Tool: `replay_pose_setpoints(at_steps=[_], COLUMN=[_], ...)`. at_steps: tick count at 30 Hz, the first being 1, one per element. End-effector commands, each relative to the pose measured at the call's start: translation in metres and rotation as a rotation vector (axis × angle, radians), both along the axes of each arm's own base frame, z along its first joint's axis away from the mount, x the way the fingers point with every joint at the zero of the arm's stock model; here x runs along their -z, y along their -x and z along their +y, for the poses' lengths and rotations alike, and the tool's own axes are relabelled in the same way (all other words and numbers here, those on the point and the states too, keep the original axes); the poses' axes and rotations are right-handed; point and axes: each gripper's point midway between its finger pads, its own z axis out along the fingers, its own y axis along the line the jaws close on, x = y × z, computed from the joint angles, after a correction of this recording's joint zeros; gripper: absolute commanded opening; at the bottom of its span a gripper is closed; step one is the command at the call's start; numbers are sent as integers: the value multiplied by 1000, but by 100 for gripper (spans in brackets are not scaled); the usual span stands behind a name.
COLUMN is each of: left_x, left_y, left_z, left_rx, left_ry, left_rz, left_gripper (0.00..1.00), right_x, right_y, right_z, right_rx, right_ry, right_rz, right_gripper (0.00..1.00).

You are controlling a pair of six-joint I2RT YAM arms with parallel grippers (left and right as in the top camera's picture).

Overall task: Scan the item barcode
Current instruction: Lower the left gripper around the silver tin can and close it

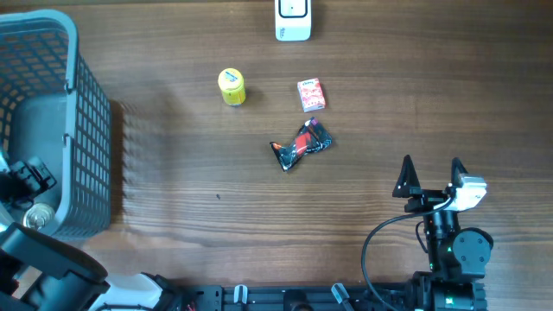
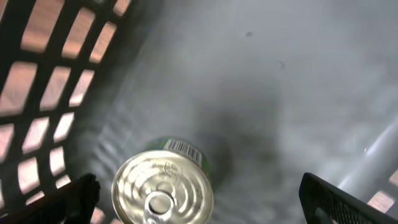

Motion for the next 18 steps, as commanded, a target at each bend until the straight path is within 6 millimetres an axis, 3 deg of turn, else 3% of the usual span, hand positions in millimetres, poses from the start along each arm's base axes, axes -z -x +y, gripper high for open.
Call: replay_pose_setpoints(at_steps=[1, 5, 14, 18], left_x=[6, 13, 46, 44], left_y=[-3, 5, 13, 10], left_z=[-2, -11, -38, -39], left_rx=[252, 403, 434, 443], left_ry=[-22, 4, 84, 57], left_rz=[27, 87, 91, 80], left_gripper=[100, 100, 92, 90], right_x=[0, 0, 0, 0], right_y=[0, 0, 0, 0], right_z=[1, 1, 1, 1], right_rx=[-5, -5, -5, -5], right_ry=[-6, -6, -7, -6], right_rz=[0, 0, 0, 0], right_gripper=[100, 100, 100, 100])
